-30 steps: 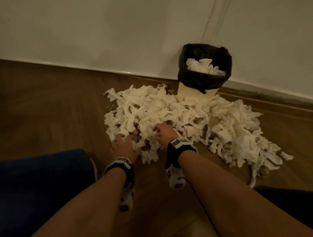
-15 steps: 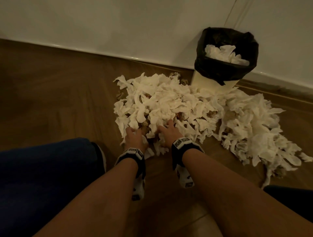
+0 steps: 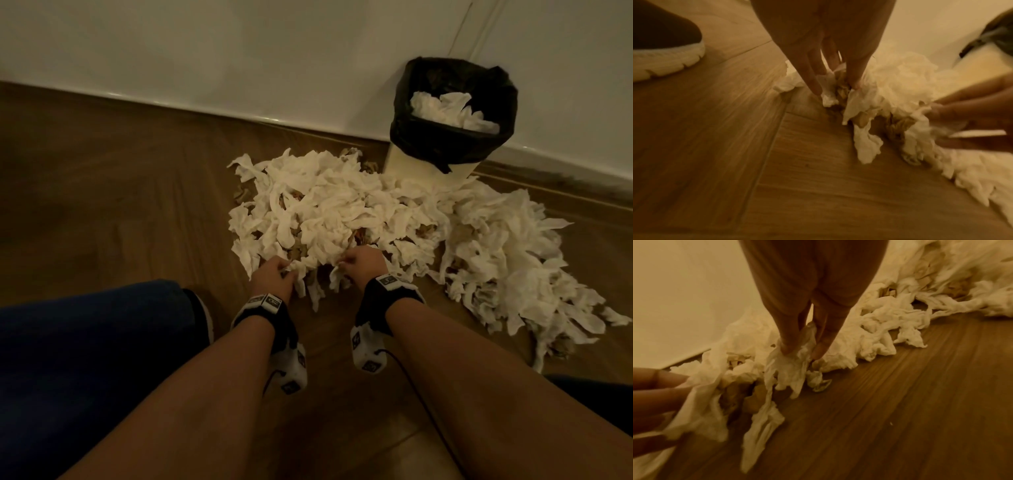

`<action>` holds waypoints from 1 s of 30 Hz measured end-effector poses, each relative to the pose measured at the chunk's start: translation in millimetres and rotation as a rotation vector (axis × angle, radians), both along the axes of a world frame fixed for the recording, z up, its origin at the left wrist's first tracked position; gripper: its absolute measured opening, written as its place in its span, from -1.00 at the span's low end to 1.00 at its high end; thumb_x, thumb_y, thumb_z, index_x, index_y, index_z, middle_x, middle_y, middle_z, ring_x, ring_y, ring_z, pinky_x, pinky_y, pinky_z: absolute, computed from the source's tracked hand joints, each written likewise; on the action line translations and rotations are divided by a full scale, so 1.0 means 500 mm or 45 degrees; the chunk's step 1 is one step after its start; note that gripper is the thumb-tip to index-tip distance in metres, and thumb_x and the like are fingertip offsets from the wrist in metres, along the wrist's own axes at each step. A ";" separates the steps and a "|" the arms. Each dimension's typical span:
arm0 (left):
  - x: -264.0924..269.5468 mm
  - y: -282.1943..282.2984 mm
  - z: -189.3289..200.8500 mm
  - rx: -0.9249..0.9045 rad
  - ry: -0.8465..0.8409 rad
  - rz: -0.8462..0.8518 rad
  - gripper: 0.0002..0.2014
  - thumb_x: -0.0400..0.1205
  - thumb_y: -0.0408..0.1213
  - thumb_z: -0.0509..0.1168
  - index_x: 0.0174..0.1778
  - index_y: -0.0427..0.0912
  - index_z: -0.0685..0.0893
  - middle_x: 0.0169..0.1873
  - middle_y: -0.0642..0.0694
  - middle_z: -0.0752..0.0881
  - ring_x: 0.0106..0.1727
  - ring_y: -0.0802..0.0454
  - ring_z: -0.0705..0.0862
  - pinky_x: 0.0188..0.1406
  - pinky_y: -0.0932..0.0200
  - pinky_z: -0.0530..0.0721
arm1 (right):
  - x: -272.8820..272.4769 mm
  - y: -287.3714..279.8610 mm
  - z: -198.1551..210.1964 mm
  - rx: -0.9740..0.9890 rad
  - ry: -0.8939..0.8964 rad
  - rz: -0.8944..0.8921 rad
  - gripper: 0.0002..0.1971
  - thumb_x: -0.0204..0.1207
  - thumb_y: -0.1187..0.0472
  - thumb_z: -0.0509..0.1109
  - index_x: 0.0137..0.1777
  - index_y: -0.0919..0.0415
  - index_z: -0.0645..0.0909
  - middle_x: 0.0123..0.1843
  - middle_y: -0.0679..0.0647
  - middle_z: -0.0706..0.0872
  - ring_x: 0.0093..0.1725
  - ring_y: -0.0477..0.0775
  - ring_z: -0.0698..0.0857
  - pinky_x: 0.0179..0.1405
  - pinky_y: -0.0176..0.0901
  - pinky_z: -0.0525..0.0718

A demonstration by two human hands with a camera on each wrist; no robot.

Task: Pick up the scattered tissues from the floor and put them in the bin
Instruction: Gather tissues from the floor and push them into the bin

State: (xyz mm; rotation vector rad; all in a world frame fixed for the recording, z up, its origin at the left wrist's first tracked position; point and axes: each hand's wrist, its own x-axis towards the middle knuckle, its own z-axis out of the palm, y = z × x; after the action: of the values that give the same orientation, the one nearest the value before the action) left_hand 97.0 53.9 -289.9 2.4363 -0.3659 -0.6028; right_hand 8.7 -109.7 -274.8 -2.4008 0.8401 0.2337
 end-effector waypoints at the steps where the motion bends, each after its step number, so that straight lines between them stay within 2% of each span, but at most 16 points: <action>1: 0.001 -0.001 -0.002 -0.016 0.018 0.026 -0.80 0.61 -0.17 0.30 0.08 -0.16 0.65 0.06 -0.18 0.71 0.11 -0.13 0.65 -0.11 0.24 0.46 | -0.004 -0.004 -0.002 0.012 -0.006 -0.009 -0.76 0.56 0.19 0.36 0.15 0.22 0.74 0.17 0.17 0.75 0.19 0.17 0.67 0.14 -0.13 0.55; 6: -0.002 -0.010 -0.009 -0.179 0.090 0.235 -0.97 0.57 -0.26 0.34 -0.15 -0.07 0.60 -0.03 -0.13 0.71 -0.04 -0.05 0.65 -0.19 0.23 0.50 | -0.013 -0.007 -0.017 0.128 -0.087 -0.239 -0.79 0.56 0.18 0.38 0.07 0.25 0.76 0.12 0.18 0.77 0.13 0.16 0.70 0.21 0.02 0.65; 9: -0.003 -0.014 -0.010 -0.326 0.158 0.390 -0.81 0.59 -0.35 0.29 0.11 -0.15 0.61 0.06 -0.19 0.69 0.06 -0.11 0.66 -0.09 0.19 0.56 | -0.017 -0.003 -0.024 0.333 -0.226 -0.485 -0.82 0.58 0.25 0.34 0.08 0.22 0.74 0.13 0.20 0.75 0.12 0.20 0.70 0.20 0.12 0.67; 11: -0.002 -0.013 -0.012 -0.399 0.211 0.453 -0.65 0.62 -0.33 0.26 0.35 -0.19 0.54 0.19 -0.23 0.66 0.21 -0.19 0.62 0.17 0.09 0.59 | -0.015 -0.002 -0.020 0.641 -0.324 -0.659 -0.74 0.61 0.37 0.25 0.19 0.20 0.69 0.24 0.24 0.69 0.17 0.28 0.68 0.21 0.19 0.67; 12: 0.000 -0.013 -0.013 -0.401 0.221 0.454 -0.63 0.65 -0.30 0.24 0.39 -0.20 0.54 0.20 -0.25 0.66 0.23 -0.21 0.60 0.22 0.05 0.57 | -0.013 -0.002 -0.018 0.859 -0.384 -0.779 -0.70 0.62 0.43 0.19 0.25 0.24 0.65 0.30 0.24 0.63 0.20 0.32 0.65 0.21 0.21 0.66; 14: 0.004 -0.011 -0.019 -0.391 0.223 0.437 -0.69 0.67 -0.27 0.20 0.29 -0.28 0.62 0.02 -0.29 0.68 0.06 -0.18 0.61 0.06 0.09 0.53 | -0.011 -0.003 -0.012 1.257 -0.472 -1.002 -0.63 0.63 0.55 0.05 0.32 0.39 0.57 0.32 0.18 0.48 0.22 0.35 0.55 0.19 0.21 0.64; 16: 0.006 -0.009 -0.023 -0.413 0.249 0.447 -0.75 0.68 -0.29 0.17 0.14 -0.33 0.67 -0.18 -0.21 0.60 -0.10 -0.08 0.53 -0.07 0.15 0.43 | -0.015 -0.005 -0.006 1.404 -0.500 -1.078 -0.61 0.61 0.58 0.04 0.39 0.45 0.48 0.40 0.26 0.43 0.32 0.40 0.51 0.13 0.13 0.66; 18: 0.012 -0.010 -0.030 -0.422 0.295 0.482 -0.82 0.67 -0.35 0.15 -0.10 -0.24 0.67 -0.29 -0.13 0.55 -0.09 -0.04 0.49 -0.07 0.17 0.40 | -0.023 -0.009 -0.004 1.415 -0.494 -1.129 -0.58 0.62 0.51 0.08 0.48 0.39 0.36 0.45 0.34 0.44 0.32 0.36 0.57 -0.09 -0.04 0.77; 19: 0.013 -0.011 -0.029 -0.424 0.315 0.510 -0.80 0.66 -0.38 0.14 -0.20 -0.17 0.64 -0.31 -0.10 0.54 -0.07 -0.06 0.50 -0.05 0.16 0.41 | -0.026 -0.012 -0.008 1.449 -0.496 -1.184 -0.58 0.64 0.47 0.07 0.49 0.34 0.32 0.40 0.34 0.46 0.19 0.30 0.65 -0.28 -0.10 0.79; 20: 0.015 -0.012 -0.030 -0.431 0.335 0.533 -0.79 0.66 -0.41 0.12 -0.17 -0.16 0.64 -0.26 -0.11 0.58 -0.02 -0.11 0.54 -0.01 0.13 0.45 | -0.028 -0.014 -0.008 1.508 -0.502 -1.259 -0.61 0.65 0.43 0.05 0.45 0.28 0.34 0.29 0.33 0.51 -0.02 0.23 0.70 -0.48 -0.15 0.76; 21: 0.015 -0.013 -0.026 -0.439 0.354 0.551 -0.79 0.65 -0.42 0.11 -0.02 -0.22 0.66 -0.12 -0.18 0.64 0.06 -0.17 0.58 0.07 0.07 0.51 | -0.029 -0.016 -0.008 1.544 -0.482 -1.313 -0.66 0.64 0.39 0.06 0.39 0.24 0.37 0.14 0.30 0.54 -0.23 0.18 0.68 -0.63 -0.20 0.68; 22: 0.016 -0.013 -0.028 -0.447 0.363 0.569 -0.73 0.65 -0.44 0.09 0.19 -0.27 0.63 0.05 -0.26 0.65 0.16 -0.24 0.59 0.17 0.01 0.54 | -0.029 -0.018 -0.007 1.565 -0.458 -1.344 -0.69 0.64 0.31 0.12 0.37 0.24 0.41 0.03 0.26 0.56 -0.35 0.13 0.64 -0.67 -0.24 0.61; 25: 0.018 -0.015 -0.030 -0.463 0.440 0.605 -0.54 0.66 -0.47 0.05 0.51 -0.25 0.39 0.37 -0.30 0.53 0.33 -0.30 0.52 0.37 -0.12 0.51 | -0.031 -0.020 -0.018 1.372 -0.312 -1.218 -0.54 0.59 0.13 0.35 0.43 0.30 0.46 -0.09 0.18 0.61 -0.35 0.02 0.51 -0.43 -0.21 0.47; 27: 0.018 -0.018 -0.029 -0.499 0.521 0.646 -0.47 0.66 -0.50 -0.01 0.60 -0.17 0.27 0.45 -0.26 0.45 0.38 -0.31 0.48 0.38 -0.17 0.50 | -0.032 -0.014 -0.021 1.297 -0.242 -1.140 -0.53 0.63 0.23 0.27 0.49 0.42 0.38 -0.28 0.09 0.53 -0.38 -0.05 0.46 -0.38 -0.28 0.45; 29: 0.016 -0.021 -0.028 -0.600 0.640 0.716 -0.46 0.68 -0.50 -0.04 0.60 -0.07 0.24 0.47 -0.22 0.42 0.38 -0.32 0.48 0.32 -0.23 0.55 | -0.030 -0.013 -0.019 1.371 -0.263 -1.164 -0.59 0.67 0.34 0.14 0.50 0.42 0.36 -0.28 0.09 0.48 -0.38 -0.04 0.42 -0.48 -0.35 0.48; 30: 0.016 -0.024 -0.030 -0.687 0.697 0.761 -0.47 0.69 -0.51 -0.05 0.58 -0.04 0.28 0.44 -0.20 0.45 0.34 -0.31 0.52 0.21 -0.22 0.62 | -0.028 -0.014 -0.016 1.425 -0.293 -1.197 -0.62 0.69 0.36 0.09 0.49 0.39 0.38 -0.26 0.12 0.46 -0.38 -0.03 0.40 -0.58 -0.37 0.48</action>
State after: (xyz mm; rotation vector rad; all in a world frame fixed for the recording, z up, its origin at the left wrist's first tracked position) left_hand 104.9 42.1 -305.2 1.6510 0.3734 -0.7416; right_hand -5.3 -116.5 -282.9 -0.8576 1.1897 0.0153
